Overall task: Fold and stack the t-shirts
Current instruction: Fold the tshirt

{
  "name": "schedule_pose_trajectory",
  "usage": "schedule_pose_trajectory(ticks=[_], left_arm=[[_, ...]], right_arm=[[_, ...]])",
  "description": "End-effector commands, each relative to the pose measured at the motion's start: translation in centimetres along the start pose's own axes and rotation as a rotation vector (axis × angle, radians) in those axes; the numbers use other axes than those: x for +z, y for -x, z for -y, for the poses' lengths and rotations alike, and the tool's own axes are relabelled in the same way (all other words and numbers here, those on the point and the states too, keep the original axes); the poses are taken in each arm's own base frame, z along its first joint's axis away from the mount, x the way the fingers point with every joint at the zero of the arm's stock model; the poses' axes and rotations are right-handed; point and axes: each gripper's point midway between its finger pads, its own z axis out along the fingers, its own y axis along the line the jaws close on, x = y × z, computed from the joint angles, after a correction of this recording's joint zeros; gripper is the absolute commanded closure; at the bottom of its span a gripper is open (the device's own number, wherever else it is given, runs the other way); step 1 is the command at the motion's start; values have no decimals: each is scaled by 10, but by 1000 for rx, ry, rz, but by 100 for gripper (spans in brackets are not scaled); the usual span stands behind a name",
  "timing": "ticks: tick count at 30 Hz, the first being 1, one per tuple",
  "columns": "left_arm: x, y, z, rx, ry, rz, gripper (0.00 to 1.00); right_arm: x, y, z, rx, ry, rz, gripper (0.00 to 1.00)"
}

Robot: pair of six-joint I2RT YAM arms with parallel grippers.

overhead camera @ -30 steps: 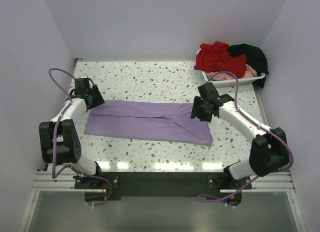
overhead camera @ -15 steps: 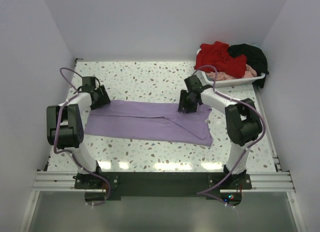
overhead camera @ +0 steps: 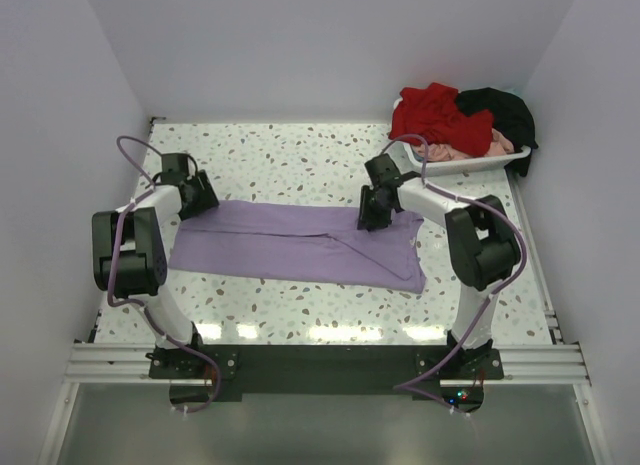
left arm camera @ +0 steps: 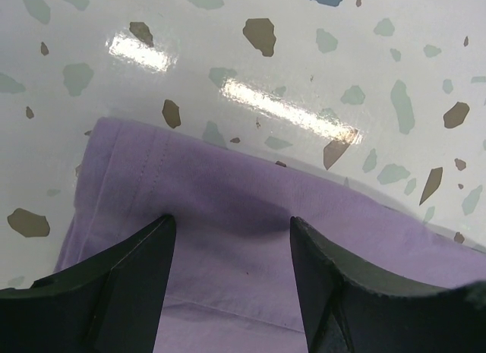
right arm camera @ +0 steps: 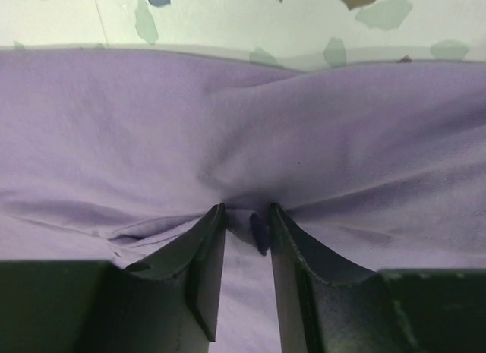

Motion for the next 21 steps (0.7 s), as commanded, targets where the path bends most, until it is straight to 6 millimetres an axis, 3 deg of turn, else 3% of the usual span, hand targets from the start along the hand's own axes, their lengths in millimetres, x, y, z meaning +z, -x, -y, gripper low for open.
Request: schedule_pose_trajectory(ticks=[1, 2, 6, 15, 21], left_arm=[[-3, 9, -1, 3, -11, 41, 34], [-3, 8, -2, 2, -13, 39, 34], [-2, 3, -7, 0, -6, 30, 34], [-6, 3, -11, 4, -3, 25, 34], [-6, 3, -10, 0, -12, 19, 34]], right_arm=[[-16, -5, -12, -21, 47, 5, 68], [-16, -6, -13, -23, 51, 1, 71], [-21, -10, -16, -23, 53, -3, 100], [-53, -19, -34, -42, 64, 40, 100], [-47, -39, -37, -63, 31, 19, 98]])
